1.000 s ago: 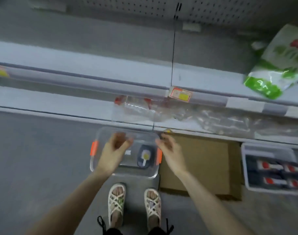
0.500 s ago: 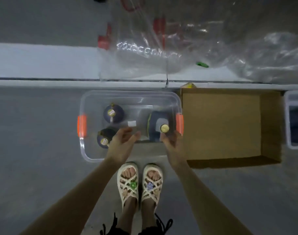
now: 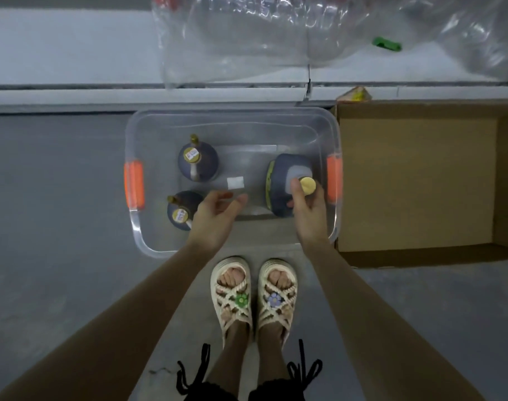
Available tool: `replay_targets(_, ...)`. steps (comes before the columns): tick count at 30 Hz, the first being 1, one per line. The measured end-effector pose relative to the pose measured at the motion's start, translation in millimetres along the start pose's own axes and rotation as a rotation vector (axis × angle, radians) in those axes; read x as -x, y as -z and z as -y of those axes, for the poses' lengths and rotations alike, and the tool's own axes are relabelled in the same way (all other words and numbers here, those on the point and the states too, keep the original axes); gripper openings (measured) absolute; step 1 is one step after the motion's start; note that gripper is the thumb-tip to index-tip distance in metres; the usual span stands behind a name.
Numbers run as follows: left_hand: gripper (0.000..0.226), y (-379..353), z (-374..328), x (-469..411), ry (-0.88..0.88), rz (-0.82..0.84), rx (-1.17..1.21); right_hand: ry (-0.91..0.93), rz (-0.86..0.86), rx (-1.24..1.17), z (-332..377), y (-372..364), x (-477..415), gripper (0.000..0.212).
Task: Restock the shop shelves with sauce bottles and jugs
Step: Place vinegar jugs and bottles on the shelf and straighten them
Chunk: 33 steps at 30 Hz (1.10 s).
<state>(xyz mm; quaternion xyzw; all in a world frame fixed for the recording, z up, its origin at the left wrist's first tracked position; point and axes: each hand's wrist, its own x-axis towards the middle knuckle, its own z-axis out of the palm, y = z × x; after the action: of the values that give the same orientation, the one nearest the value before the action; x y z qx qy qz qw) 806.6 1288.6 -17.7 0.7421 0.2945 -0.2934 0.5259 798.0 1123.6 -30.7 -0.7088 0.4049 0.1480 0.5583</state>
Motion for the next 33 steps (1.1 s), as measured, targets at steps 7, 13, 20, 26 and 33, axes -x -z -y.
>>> replay_targets(7,0.060,8,-10,10,0.000,0.037,-0.007,0.015,-0.013,-0.043,10,2,1,0.050)
replay_targets(13,0.047,14,-28,31,-0.025,0.067,-0.010,0.112,0.025,-0.037,36,15,25,0.031)
replay_targets(20,0.065,32,-100,86,-0.058,0.054,0.077,0.224,0.021,-0.067,116,57,75,0.008)
replay_targets(26,0.045,55,-217,159,-0.211,0.071,0.118,0.296,0.072,-0.052,232,131,145,0.012)
replay_targets(33,0.032,74,-367,288,-0.492,0.196,0.030,0.560,0.027,-0.027,397,229,255,0.018)
